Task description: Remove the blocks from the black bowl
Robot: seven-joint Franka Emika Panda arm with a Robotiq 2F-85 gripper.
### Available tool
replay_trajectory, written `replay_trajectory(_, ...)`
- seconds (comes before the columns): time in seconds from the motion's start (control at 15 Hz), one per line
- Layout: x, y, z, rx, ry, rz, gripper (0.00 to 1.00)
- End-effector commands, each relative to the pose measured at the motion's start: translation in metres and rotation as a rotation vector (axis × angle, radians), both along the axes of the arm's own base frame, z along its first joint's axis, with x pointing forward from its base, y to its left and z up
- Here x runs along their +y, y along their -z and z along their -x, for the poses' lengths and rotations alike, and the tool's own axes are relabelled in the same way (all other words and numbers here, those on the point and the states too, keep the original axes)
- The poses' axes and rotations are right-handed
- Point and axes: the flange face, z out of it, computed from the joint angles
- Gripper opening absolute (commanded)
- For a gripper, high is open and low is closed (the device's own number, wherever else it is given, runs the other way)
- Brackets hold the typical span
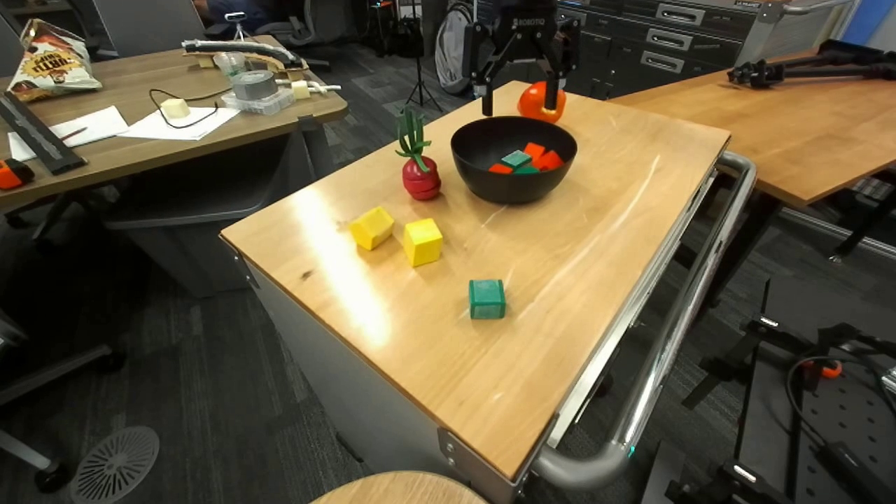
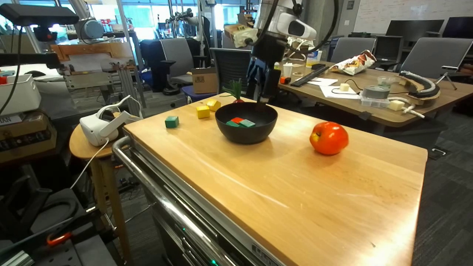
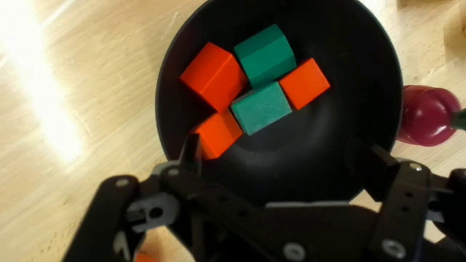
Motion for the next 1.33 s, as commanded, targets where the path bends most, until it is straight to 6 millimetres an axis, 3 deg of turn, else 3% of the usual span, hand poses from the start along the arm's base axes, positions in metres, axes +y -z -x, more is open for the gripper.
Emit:
replay_trajectory(0.0, -0.006, 0.017, 0.000, -0.007, 0.096, 0.006, 0.99)
replay_trajectory(0.2, -0.005, 0.026, 0.001, -0.016, 0.135, 0.026, 0.89)
replay_trajectory(0.27, -0.003, 0.026, 0.002, -0.017, 0.146, 0.029, 0.80)
replay_trajectory(0.4, 0.000, 0.027, 0.002, -0.024, 0.159, 0.054, 0.78)
replay_trajectory(0.47, 0.002, 0.028, 0.002, -0.026, 0.166, 0.070, 0.72)
replay_trajectory(0.6, 0.005, 0.032, 0.001, -0.026, 0.186, 0.118, 0.75)
replay_trajectory(0.73, 0.011, 0.035, 0.002, -0.019, 0.211, 0.169, 0.85)
replay_trajectory(0.8, 0.014, 0.037, 0.002, -0.013, 0.222, 0.189, 0.96)
replay_trajectory(1.0, 0.027, 0.043, 0.004, 0.005, 0.259, 0.237, 1.00)
replay_trajectory(1.27, 0.047, 0.052, 0.004, 0.025, 0.297, 0.246, 0.90)
